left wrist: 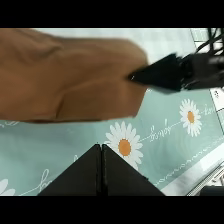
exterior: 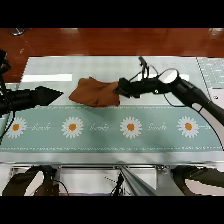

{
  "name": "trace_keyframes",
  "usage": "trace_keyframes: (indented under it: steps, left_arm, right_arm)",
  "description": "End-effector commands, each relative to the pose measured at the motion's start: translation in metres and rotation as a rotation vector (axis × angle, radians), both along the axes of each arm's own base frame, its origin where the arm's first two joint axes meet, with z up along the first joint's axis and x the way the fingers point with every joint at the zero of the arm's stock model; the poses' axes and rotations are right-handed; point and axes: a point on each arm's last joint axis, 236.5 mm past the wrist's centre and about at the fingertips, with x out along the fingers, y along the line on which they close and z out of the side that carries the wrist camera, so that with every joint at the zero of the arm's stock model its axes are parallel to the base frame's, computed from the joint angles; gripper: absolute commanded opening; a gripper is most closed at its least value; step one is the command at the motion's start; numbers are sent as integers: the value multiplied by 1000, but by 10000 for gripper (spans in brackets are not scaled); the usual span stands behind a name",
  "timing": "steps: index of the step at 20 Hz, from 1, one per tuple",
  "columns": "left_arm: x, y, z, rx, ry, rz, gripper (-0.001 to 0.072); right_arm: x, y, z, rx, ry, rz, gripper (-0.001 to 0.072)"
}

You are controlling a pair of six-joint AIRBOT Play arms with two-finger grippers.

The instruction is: Fold the shirts.

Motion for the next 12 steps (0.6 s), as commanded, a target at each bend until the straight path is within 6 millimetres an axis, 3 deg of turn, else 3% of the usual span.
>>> trace_keyframes:
  steps: [1,4,7,12]
  left_arm:
    - [0,0,-1,0,2,-1,26]
    - [0,0,-1,0,1,-1,26]
    - [1,0,-1,1,3,0,26]
    - [2,0,-5,-1,16,-1,26]
  right_arm:
    - [32,-14,79,-8,-151,-11,23]
    - [50,-63,131,-58,-236,-85,23]
    - [47,-116,166,-87,-270,-162,23]
    - [13,-251,177,-301,-209,-378,23]
